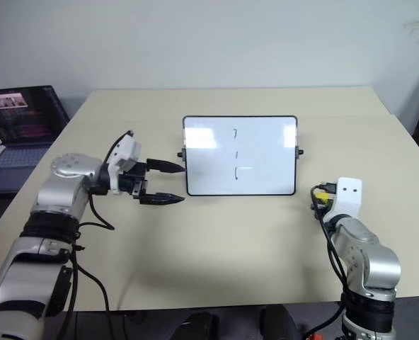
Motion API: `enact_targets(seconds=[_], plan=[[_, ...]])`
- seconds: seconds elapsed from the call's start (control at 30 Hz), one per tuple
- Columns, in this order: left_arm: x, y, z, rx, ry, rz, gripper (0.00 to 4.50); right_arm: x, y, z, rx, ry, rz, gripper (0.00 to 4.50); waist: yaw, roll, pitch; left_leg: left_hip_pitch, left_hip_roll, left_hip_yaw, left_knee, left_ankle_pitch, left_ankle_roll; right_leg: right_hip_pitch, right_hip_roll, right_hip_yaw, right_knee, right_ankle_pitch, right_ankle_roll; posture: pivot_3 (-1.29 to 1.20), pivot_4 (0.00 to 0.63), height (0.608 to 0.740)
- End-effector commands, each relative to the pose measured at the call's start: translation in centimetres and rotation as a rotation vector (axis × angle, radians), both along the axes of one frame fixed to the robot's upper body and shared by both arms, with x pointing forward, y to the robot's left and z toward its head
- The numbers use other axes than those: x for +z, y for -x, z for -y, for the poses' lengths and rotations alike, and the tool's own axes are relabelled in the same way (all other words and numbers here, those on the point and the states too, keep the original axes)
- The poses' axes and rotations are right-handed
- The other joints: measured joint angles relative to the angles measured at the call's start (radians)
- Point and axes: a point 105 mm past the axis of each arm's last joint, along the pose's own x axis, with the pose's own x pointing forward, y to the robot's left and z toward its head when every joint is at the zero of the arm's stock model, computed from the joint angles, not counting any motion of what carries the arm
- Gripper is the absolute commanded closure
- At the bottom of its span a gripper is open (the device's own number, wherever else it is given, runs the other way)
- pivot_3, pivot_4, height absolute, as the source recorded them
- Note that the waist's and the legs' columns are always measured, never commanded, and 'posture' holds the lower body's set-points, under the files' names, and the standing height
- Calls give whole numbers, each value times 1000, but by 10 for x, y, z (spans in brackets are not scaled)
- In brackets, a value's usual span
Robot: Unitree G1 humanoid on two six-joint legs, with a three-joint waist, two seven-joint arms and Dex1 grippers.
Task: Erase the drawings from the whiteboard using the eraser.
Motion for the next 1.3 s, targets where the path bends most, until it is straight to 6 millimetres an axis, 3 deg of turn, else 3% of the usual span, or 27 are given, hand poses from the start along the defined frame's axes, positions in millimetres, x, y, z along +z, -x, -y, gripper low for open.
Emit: enact_targets(seconds=[0.03, 0.2, 0.37, 0.7, 0.83, 1.07, 1.3], plan=[[12, 1, 0, -34, -1, 43, 0, 39, -15, -4, 56, 91, 151, 3670, -5, 0, 0, 0, 0, 1, 0, 0, 0, 0, 0, 1, 0, 0, 0, 0, 150, 740], [11, -1, 1, -19, 5, 52, 0, 73, -35, -23, 155, 183, 290, 3670, -18, 0, 0, 1, 2, 3, 1, 0, 0, -1, 3, 3, 0, 0, 1, 0, 150, 740], [7, -4, 1, 15, 15, 61, 0, 93, -50, -47, 255, 233, 391, 3670, -18, -1, 0, 0, 2, 4, 1, 0, 0, -1, 3, 4, 0, 1, 1, 0, 150, 740], [0, -26, -6, 195, -10, 155, 0, 109, -67, -78, 347, 232, 485, 3670, -16, -1, 0, 0, 1, 3, 1, 0, 0, -2, 2, 5, 0, 1, 1, 0, 150, 740], [-3, -29, 11, 273, 98, 189, 0, 121, -76, -98, 395, 220, 540, 3670, -16, -1, 0, -1, 1, 3, 1, 0, 0, -3, 2, 6, 0, 1, 1, 0, 150, 740], [1, -30, 29, 366, 214, 239, 0, 128, -82, -109, 418, 212, 582, 3670, -13, -1, 0, -2, 1, 3, 2, 1, -1, -5, 1, 7, 0, 1, 1, 0, 150, 740], [13, -33, 30, 476, 286, 318, 0, 130, -84, -113, 427, 207, 601, 3670, -14, -1, -1, -2, 1, 3, 2, 1, -2, -5, -1, 7, 0, 2, 1, 0, 150, 740]])
